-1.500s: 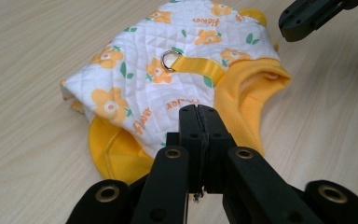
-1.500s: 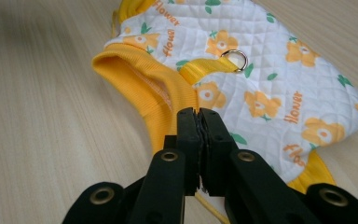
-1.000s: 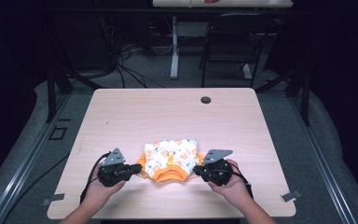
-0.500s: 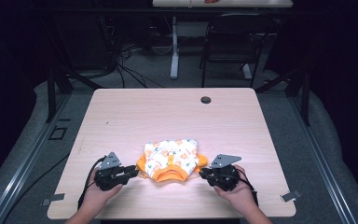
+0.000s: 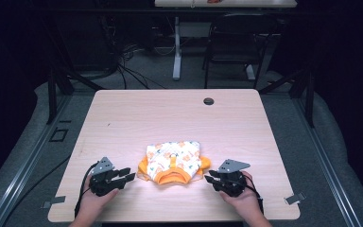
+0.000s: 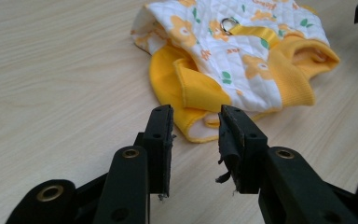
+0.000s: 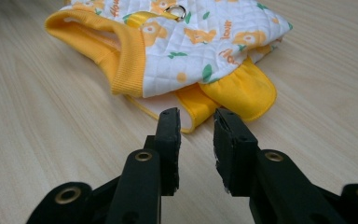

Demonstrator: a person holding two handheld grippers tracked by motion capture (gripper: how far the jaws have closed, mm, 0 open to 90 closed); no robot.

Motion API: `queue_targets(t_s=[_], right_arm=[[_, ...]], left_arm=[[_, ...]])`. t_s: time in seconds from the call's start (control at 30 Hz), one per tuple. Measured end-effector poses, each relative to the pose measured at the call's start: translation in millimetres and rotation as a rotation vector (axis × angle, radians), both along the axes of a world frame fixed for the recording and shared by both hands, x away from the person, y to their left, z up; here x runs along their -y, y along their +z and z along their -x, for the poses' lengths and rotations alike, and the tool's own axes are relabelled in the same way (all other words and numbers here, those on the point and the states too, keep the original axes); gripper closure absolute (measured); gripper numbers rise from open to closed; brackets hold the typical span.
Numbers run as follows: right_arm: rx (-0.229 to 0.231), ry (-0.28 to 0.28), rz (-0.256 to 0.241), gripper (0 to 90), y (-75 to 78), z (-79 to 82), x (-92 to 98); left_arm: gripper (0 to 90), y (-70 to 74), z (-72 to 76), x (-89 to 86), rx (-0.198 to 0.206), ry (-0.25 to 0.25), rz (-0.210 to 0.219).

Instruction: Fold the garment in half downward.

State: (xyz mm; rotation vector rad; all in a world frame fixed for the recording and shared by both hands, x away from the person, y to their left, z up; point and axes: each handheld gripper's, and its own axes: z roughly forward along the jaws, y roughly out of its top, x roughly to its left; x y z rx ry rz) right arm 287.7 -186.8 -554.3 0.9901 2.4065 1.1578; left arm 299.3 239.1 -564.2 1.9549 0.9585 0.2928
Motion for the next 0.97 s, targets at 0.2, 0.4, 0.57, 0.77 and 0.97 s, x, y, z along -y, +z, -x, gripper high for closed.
queue_targets(t_s=[0.2,0.4,0.57,0.77,0.97], right_arm=[[0.009,-0.027,-0.033,62.2,-3.5,-0.1,2.1],[0.014,-0.044,-0.037,58.7,-6.2,-0.8,3.0],[0.007,-0.052,-0.033,55.0,-9.9,-2.4,4.2],[0.008,-0.049,-0.009,54.0,-12.7,-2.8,3.2],[0.015,-0.036,-0.016,53.4,-12.2,-2.6,0.8]], left_arm=[[61.5,-3.8,-1.0,-7.8,-0.002,0.042,0.017],[56.9,-10.2,-2.3,-8.5,-0.016,0.06,0.007],[52.3,-14.7,-3.1,-5.1,-0.038,0.059,-0.004],[50.8,-15.9,-1.6,-0.2,-0.036,0.052,-0.027],[50.0,-16.9,0.4,6.2,-0.022,0.023,-0.057]])
